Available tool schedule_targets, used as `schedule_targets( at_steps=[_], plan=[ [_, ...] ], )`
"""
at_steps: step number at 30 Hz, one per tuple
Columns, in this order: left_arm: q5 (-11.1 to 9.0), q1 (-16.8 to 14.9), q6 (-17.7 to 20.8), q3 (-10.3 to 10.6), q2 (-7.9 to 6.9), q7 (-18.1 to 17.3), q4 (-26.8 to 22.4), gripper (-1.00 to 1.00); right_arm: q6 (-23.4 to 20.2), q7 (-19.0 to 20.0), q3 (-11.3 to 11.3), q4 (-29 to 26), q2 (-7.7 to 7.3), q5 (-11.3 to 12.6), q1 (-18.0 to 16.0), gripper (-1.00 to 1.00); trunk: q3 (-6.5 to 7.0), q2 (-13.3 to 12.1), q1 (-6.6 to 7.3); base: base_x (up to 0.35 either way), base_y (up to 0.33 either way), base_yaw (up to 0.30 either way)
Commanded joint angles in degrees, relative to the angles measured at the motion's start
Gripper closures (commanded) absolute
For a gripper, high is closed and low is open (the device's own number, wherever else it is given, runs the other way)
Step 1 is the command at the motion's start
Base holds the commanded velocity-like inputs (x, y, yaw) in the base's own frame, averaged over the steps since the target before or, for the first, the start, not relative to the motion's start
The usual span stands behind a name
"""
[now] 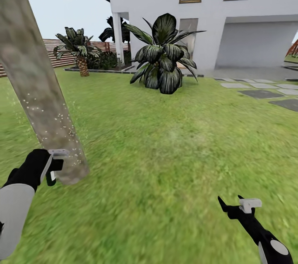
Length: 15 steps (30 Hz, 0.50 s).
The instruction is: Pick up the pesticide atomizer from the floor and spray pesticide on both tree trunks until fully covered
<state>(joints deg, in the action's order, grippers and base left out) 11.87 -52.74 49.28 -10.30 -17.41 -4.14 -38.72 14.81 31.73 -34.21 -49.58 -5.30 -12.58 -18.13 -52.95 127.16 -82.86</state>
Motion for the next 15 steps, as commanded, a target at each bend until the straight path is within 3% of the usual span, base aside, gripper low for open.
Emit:
schedule_targets(
  at_steps=[1,15],
  plan=[
    [0.52,-0.01,0.20,-0.16,0.01,-0.41,0.02,1.00,0.40,0.26,-0.31,0.01,0.03,-0.60,-0.06,-1.00,-0.05,0.02,-0.02,0.142,0.000,0.056],
    [0.26,3.73,0.29,-1.57,-0.25,-1.36,0.63,1.00,0.40,0.24,-0.33,0.01,0.03,-0.60,-0.06,-1.00,-0.05,0.02,-0.02,0.014,0.006,0.004]
  ],
)
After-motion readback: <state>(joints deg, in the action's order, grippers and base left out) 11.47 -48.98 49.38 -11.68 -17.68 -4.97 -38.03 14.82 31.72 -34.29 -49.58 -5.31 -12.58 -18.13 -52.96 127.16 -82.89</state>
